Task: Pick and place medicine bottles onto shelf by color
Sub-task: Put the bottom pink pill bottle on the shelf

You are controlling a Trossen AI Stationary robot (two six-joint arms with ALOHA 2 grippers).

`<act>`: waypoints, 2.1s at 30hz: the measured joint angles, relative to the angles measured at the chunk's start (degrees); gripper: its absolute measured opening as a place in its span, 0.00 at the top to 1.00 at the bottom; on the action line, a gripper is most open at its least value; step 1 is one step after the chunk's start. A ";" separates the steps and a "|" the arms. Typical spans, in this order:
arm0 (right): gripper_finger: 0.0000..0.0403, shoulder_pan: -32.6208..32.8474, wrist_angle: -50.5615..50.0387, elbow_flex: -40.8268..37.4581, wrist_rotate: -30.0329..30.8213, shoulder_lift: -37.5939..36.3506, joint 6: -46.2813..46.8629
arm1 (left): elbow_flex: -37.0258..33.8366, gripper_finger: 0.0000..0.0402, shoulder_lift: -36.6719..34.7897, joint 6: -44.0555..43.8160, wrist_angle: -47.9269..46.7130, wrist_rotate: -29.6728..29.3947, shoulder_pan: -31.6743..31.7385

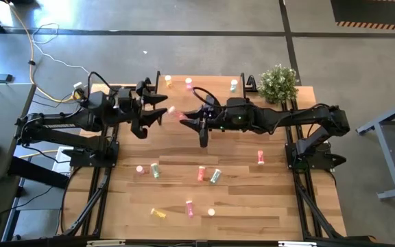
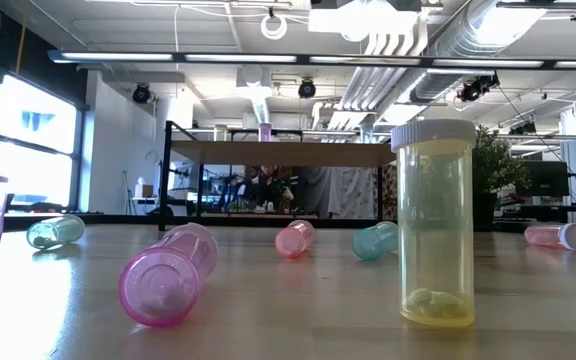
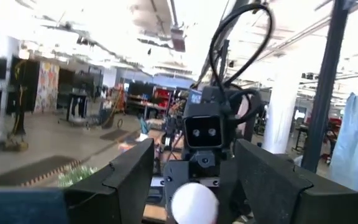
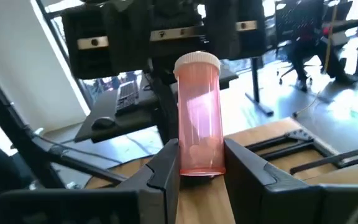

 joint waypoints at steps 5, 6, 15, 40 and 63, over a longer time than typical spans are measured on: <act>0.78 0.00 5.73 0.00 0.33 -0.27 -1.82 | 0.01 0.47 -1.69 1.02 0.48 0.49 -0.02; 0.78 0.00 7.12 0.00 0.30 -0.35 -2.08 | 0.01 0.47 -1.85 1.00 0.48 0.49 -0.02; 0.78 0.08 17.30 0.00 -3.13 -0.63 -6.41 | -0.02 0.47 -0.38 -2.35 0.83 1.09 -0.07; 0.78 0.07 14.80 0.00 -5.13 -0.63 -5.01 | -0.05 0.47 12.83 -6.46 22.99 7.81 -0.07; 0.78 -0.22 13.47 0.02 -3.71 -0.59 -4.42 | 3.62 0.64 17.31 -7.60 23.56 8.55 -0.07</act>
